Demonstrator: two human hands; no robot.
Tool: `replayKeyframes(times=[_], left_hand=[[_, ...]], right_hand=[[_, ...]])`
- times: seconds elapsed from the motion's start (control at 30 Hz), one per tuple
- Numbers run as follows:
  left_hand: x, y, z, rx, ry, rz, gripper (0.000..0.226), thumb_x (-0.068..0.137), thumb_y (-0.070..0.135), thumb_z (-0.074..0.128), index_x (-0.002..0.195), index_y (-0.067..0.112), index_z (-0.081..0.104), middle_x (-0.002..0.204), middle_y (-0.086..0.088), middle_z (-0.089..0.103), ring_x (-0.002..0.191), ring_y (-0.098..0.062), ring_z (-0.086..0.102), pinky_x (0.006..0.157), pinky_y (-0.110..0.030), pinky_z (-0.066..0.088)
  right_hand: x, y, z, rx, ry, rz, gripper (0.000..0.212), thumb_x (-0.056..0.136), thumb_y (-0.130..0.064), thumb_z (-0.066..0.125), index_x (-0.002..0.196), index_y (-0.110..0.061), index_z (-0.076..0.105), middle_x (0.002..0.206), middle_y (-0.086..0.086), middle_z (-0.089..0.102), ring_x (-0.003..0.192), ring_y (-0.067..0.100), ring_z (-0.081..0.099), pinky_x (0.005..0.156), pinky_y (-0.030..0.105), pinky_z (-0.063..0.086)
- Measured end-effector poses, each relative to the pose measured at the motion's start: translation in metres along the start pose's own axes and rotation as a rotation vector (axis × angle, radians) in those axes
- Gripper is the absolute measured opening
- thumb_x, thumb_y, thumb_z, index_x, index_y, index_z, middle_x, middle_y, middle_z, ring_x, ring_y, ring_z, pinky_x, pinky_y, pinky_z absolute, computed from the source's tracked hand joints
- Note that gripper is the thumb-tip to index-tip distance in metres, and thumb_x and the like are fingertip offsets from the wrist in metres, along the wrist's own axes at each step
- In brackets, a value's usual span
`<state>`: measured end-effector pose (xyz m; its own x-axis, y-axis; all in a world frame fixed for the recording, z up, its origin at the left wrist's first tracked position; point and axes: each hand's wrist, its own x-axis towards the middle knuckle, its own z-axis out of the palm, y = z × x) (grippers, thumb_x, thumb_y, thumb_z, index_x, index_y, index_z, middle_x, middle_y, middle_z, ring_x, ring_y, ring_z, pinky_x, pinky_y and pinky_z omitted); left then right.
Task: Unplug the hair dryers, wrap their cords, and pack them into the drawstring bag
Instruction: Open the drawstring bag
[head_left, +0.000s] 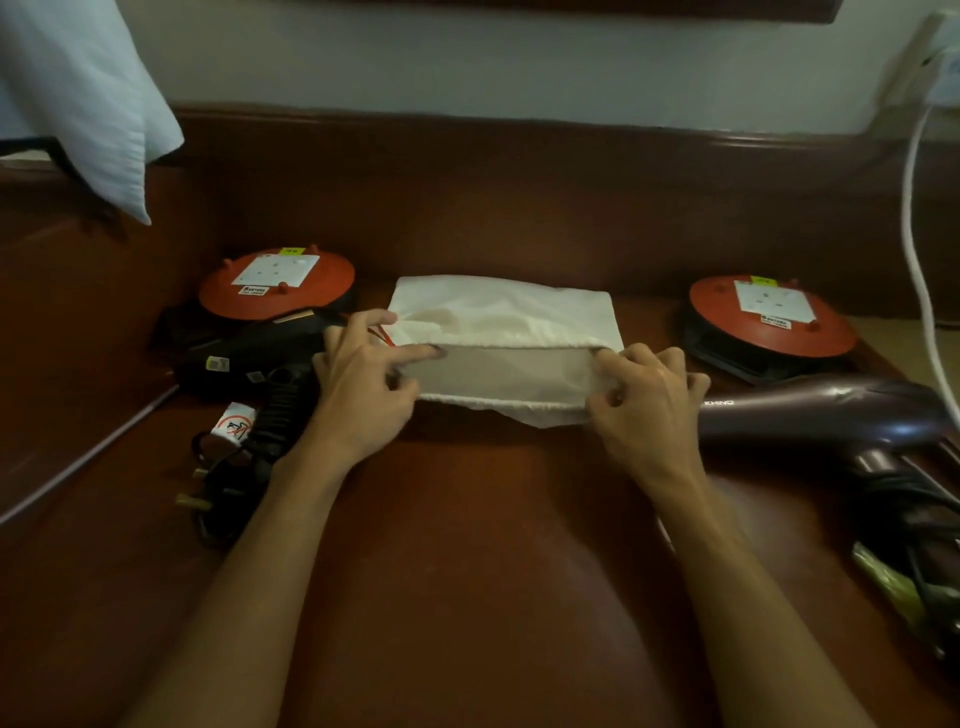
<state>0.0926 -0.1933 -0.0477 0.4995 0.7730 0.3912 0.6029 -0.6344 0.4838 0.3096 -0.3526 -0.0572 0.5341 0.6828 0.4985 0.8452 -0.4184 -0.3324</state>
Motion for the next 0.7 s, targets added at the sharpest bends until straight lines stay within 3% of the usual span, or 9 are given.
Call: replayKeyframes(times=[0.13,0.27,0.4,0.47,0.6,0.7], left_hand=[[0.0,-0.002,0.002,-0.027,0.051,-0.05,0.035,0.092,0.005,0.06,0.11,0.029,0.078,0.14,-0.005,0.047,0.124,-0.024,0.036,0.106,-0.04,0.042],[0.001,0.0,-0.008,-0.074,0.084,-0.09,0.043,0.08,0.009,0.074,0.115,0.034,0.075,0.144,0.0,0.041,0.126,-0.024,0.033,0.105,-0.043,0.044],[-0.007,0.003,-0.014,0.106,-0.347,-0.086,0.087,0.071,0.023,0.082,0.144,0.05,0.046,0.165,0.005,0.001,0.142,-0.029,0.01,0.119,-0.052,0.015],[-0.005,0.001,-0.011,0.127,-0.272,-0.081,0.082,0.074,0.022,0.08,0.143,0.049,0.047,0.167,0.003,0.001,0.145,-0.029,0.009,0.119,-0.053,0.013],[0.0,-0.005,-0.004,0.149,-0.007,-0.057,0.037,0.09,0.019,0.066,0.122,0.038,0.071,0.16,-0.002,0.034,0.132,-0.03,0.029,0.11,-0.046,0.026],[-0.001,-0.006,-0.002,0.146,0.023,-0.042,0.041,0.088,0.014,0.066,0.122,0.037,0.071,0.156,-0.002,0.04,0.125,-0.029,0.033,0.107,-0.043,0.031]], right_hand=[[0.001,0.003,-0.002,0.046,0.114,0.018,0.022,0.095,-0.025,0.066,0.113,-0.015,0.076,0.1,-0.001,0.07,0.094,0.013,0.038,0.082,0.035,0.024],[0.001,0.0,-0.005,-0.035,-0.005,0.061,0.041,0.09,-0.029,0.07,0.13,-0.025,0.064,0.124,0.003,0.054,0.116,0.025,0.04,0.095,0.043,0.031],[0.0,-0.001,-0.014,-0.027,-0.146,0.104,0.062,0.086,-0.032,0.074,0.143,-0.028,0.051,0.137,0.002,0.042,0.128,0.024,0.03,0.107,0.046,0.024],[0.001,0.003,-0.018,0.026,-0.176,0.13,0.056,0.088,-0.032,0.072,0.141,-0.026,0.055,0.134,0.001,0.05,0.127,0.023,0.034,0.106,0.044,0.022],[-0.001,0.003,-0.017,0.081,0.009,0.137,0.032,0.093,-0.027,0.067,0.125,-0.021,0.07,0.118,0.0,0.064,0.114,0.022,0.045,0.093,0.037,0.02],[-0.002,0.0,-0.012,-0.018,-0.028,0.114,0.043,0.095,-0.026,0.064,0.138,-0.026,0.059,0.127,0.002,0.053,0.119,0.023,0.04,0.099,0.042,0.023]])
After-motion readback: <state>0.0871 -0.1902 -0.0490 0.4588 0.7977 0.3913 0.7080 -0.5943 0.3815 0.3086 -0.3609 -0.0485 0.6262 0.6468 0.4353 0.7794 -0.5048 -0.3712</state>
